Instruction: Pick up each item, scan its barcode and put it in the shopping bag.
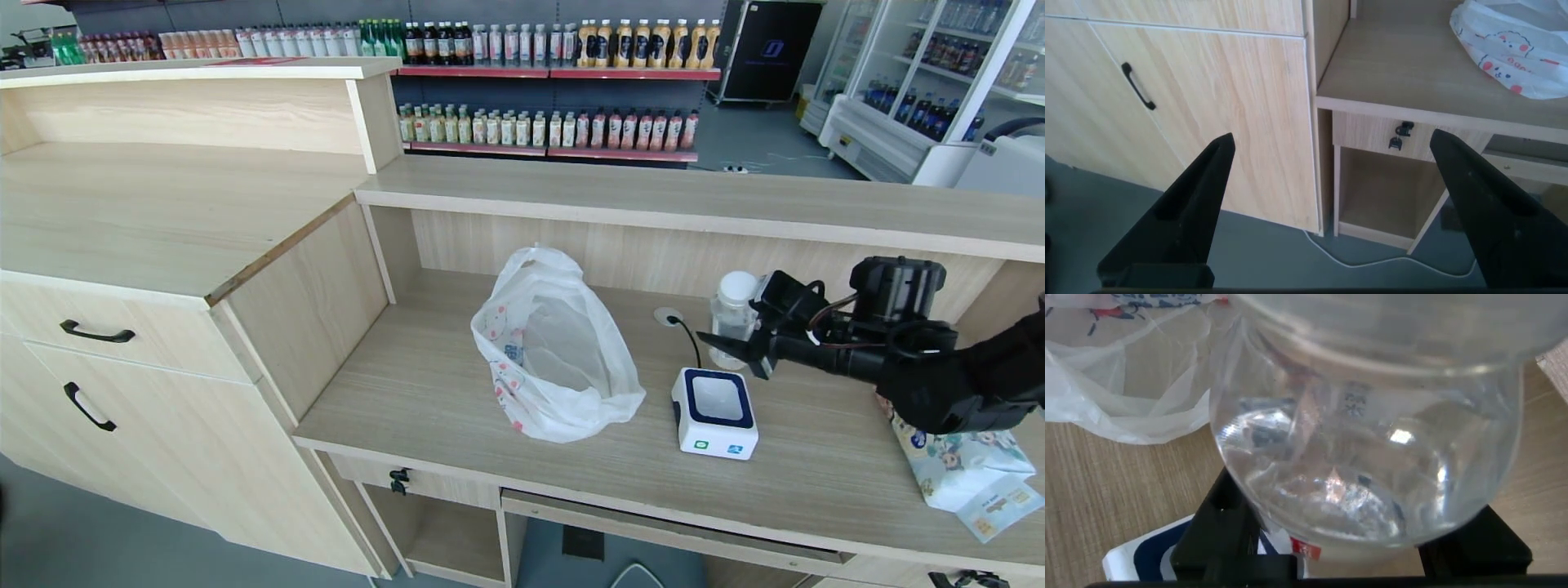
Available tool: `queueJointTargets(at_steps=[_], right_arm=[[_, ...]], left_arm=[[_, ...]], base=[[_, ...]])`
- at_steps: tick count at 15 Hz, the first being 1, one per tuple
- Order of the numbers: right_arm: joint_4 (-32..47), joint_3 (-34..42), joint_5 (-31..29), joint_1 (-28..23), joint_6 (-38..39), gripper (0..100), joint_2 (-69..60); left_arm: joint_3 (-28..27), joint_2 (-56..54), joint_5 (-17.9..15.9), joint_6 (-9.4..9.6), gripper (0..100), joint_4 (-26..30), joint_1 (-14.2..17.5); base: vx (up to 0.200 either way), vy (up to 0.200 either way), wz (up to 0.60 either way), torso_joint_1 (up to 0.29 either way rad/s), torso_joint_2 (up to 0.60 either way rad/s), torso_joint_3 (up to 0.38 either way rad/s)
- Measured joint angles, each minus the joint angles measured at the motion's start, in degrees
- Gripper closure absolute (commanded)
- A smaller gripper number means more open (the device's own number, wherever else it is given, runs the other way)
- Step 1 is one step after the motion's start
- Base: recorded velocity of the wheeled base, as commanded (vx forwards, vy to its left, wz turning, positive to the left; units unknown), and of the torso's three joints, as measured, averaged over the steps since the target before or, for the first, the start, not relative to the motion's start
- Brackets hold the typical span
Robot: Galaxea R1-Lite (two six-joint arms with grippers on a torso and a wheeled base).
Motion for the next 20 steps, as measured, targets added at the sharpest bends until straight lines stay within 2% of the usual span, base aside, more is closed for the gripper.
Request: queueJointTargets(at_steps=[3,5,6,7,9,10,11,17,20], right_arm=[[18.5,0.2,-0.4,-3.4,7.2,100,-13.3],[26.1,-0.1,-3.1,-9.2,22.4,100,-22.2],[27.7,-0.1,-7.4,-11.4,29.3,100,-25.5],[28.6,0.2,-14.5,-12.7,35.6,100,-28.5],[30.7,1.2,-27.2,-13.6,42.3,100,-32.5],[32.1,2.3,-32.7,-13.5,42.9,100,-34.4],[32.9,3.7,-34.8,-13.0,42.2,100,-35.9],[31.4,5.3,-35.5,-10.2,31.9,100,-39.5],[26.6,5.0,-35.6,-8.3,31.6,100,-38.7]], left_arm=[[0.0,0.0,0.0,0.0,0,0.0,0.0],[0.0,0.0,0.0,0.0,0,0.0,0.0],[0.0,0.0,0.0,0.02,0,0.0,0.0],[0.0,0.0,0.0,0.0,0,0.0,0.0],[0.0,0.0,0.0,0.0,0,0.0,0.0],[0.0,0.0,0.0,0.0,0,0.0,0.0],[0.0,0.0,0.0,0.0,0,0.0,0.0],[0.0,0.0,0.0,0.0,0,0.0,0.0],[0.0,0.0,0.0,0.0,0,0.0,0.0]], base=[[0.0,0.0,0.0,0.0,0.0,0.0],[0.0,0.0,0.0,0.0,0.0,0.0],[0.0,0.0,0.0,0.0,0.0,0.0],[0.0,0.0,0.0,0.0,0.0,0.0],[0.0,0.0,0.0,0.0,0.0,0.0],[0.0,0.0,0.0,0.0,0.0,0.0],[0.0,0.0,0.0,0.0,0.0,0.0],[0.0,0.0,0.0,0.0,0.0,0.0],[0.0,0.0,0.6,-0.001,0.0,0.009]])
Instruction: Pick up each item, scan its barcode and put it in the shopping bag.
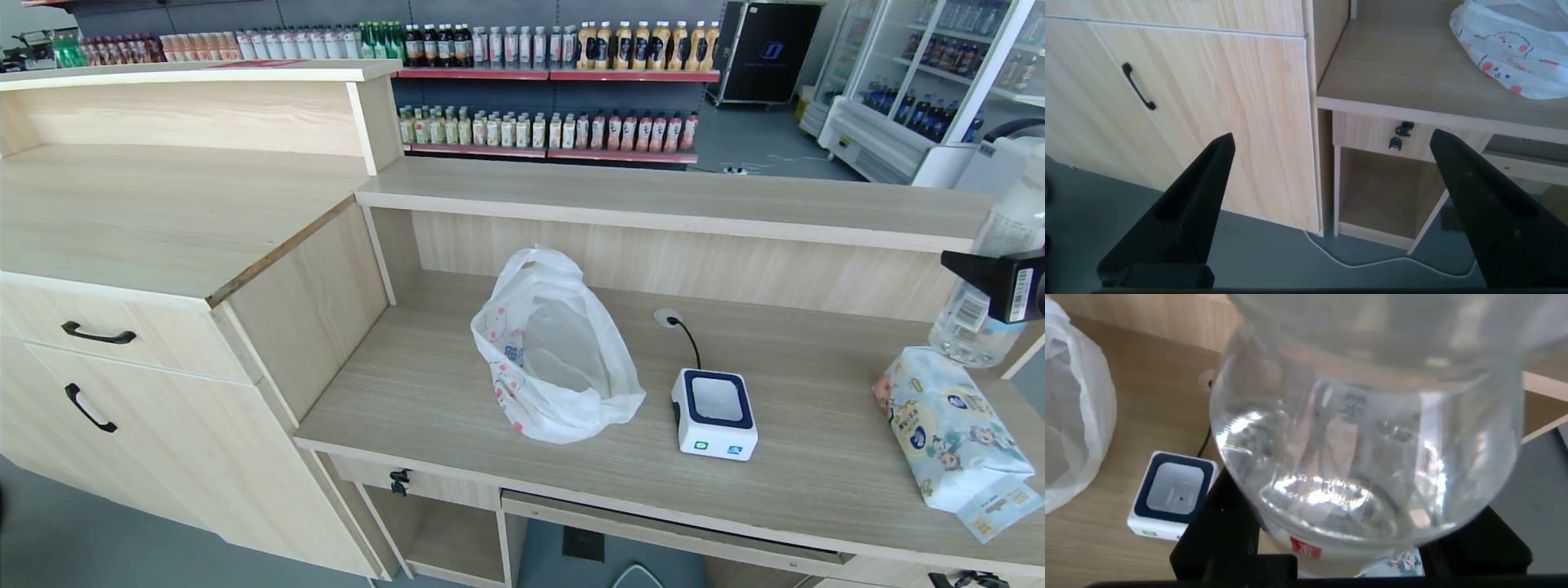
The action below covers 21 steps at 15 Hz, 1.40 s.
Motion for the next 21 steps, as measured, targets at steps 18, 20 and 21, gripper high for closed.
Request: queueJointTargets(at_steps=[18,20,21], right_arm=[[-32.4,-7.0,24.9,9.0,9.8,100,36.2],[-34.1,-7.9,26.4,10.7,9.8,100,39.0],[-35.0,-8.3,27.0,11.3,9.8,100,40.4]], left_arm=[[0.0,0.0,0.0,0.0,0,0.0,0.0],[0.0,0.0,0.0,-0.02,0,0.0,0.0],[0.0,0.0,0.0,-0.02,0,0.0,0.0]], base=[[0.0,0.0,0.03,0.0,0.0,0.0],[0.0,0.0,0.0,0.0,0.0,0.0],[0.0,0.0,0.0,0.0,0.0,0.0]])
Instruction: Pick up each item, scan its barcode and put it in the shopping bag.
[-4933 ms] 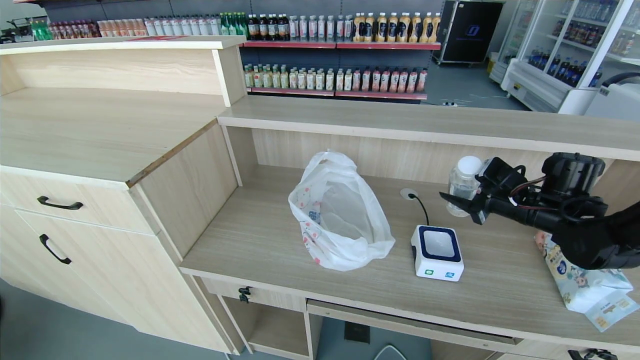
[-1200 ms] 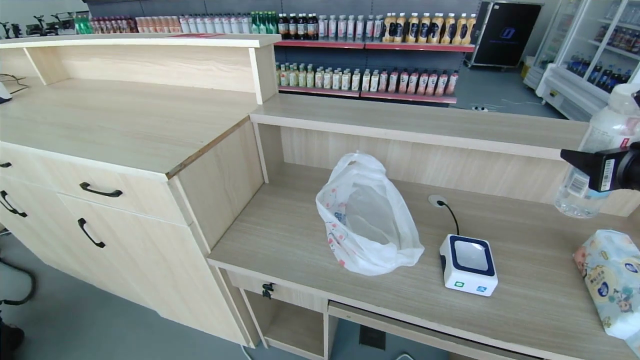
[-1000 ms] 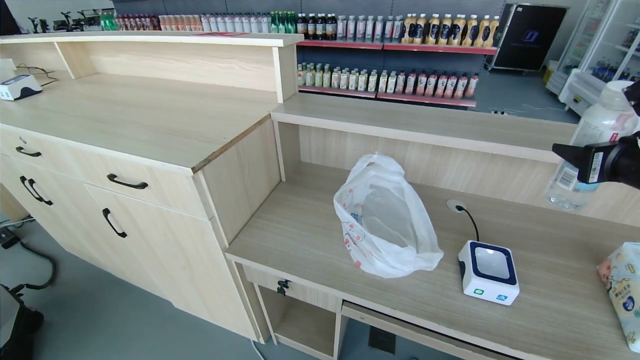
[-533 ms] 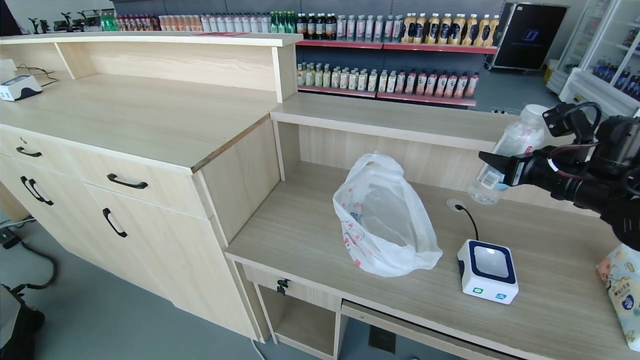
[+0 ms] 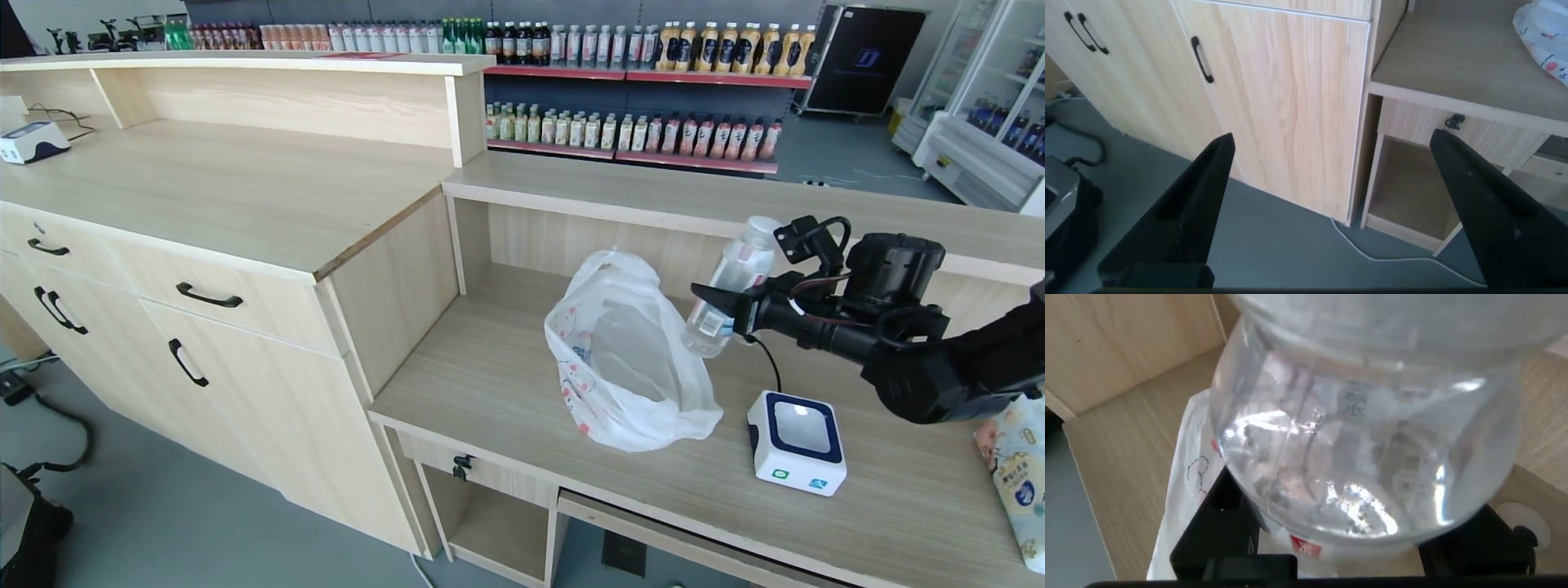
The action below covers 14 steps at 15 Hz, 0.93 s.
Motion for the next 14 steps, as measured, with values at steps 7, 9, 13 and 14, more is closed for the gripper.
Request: queueJointTargets(at_steps=[7,9,13,14], right_arm=[[-6.2,-5.5,0.6,1.6,-0.1,100,10.0],[-8.3,-6.8,0.7,1.7,-0.2,100,12.5],[-9.7,-8.6,0.7,1.6,-0.2,100,15.6],[-9.7,-9.3,0.7,1.7,-0.2,100,16.3]], left_arm=[[0.0,0.0,0.0,0.02,0,0.0,0.0],[0.0,0.0,0.0,0.0,0,0.0,0.0],[0.0,0.0,0.0,0.0,0,0.0,0.0],[0.0,0.0,0.0,0.02,0,0.0,0.0]], base=[[0.0,0.0,0.0,0.0,0.0,0.0],[0.0,0.0,0.0,0.0,0.0,0.0],[0.0,0.0,0.0,0.0,0.0,0.0],[0.0,0.0,0.0,0.0,0.0,0.0]])
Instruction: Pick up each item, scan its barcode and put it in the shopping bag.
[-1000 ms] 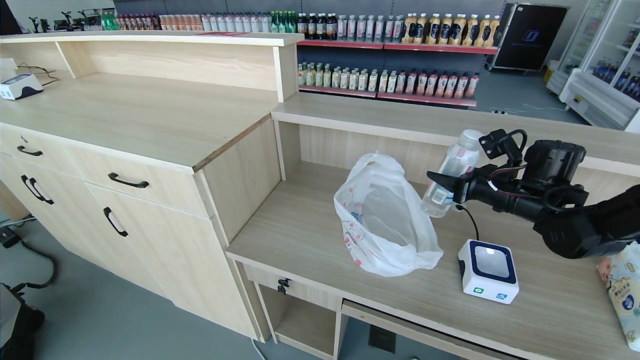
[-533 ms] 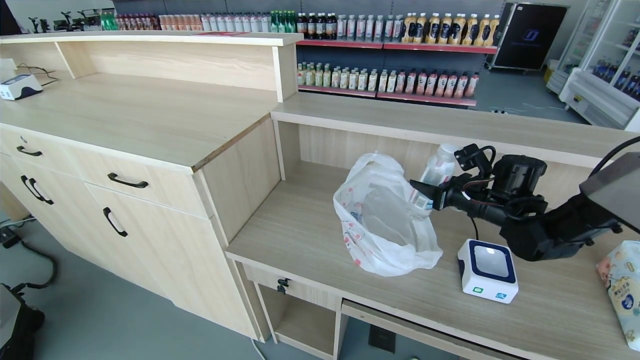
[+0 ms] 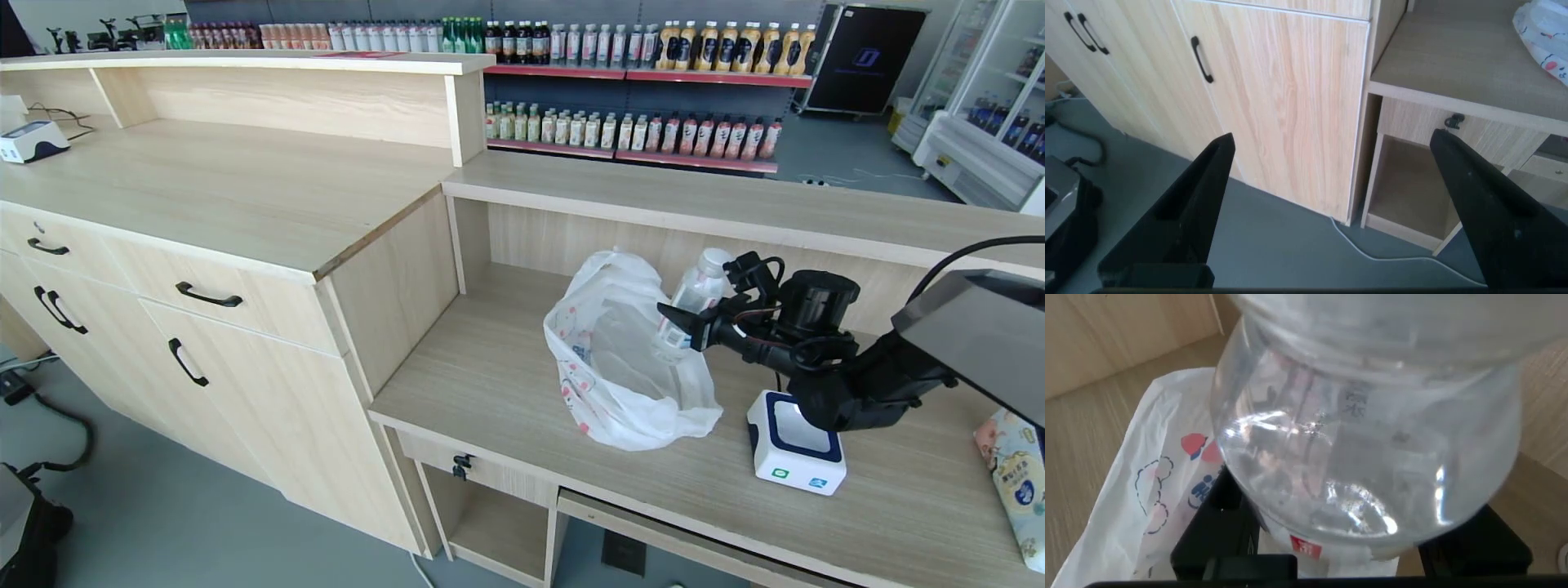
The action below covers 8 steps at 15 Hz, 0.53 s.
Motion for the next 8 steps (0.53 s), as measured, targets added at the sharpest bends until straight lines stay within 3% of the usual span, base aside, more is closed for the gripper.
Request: queueJointTargets(at_steps=[8], right_arm=[[-0.1,-3.9,0.0,0.0,0.2,100,3.5]], left_arm=[[0.0,0.0,0.0,-0.02,0,0.0,0.0]], base=[[0.0,0.0,0.0,0.0,0.0,0.0]])
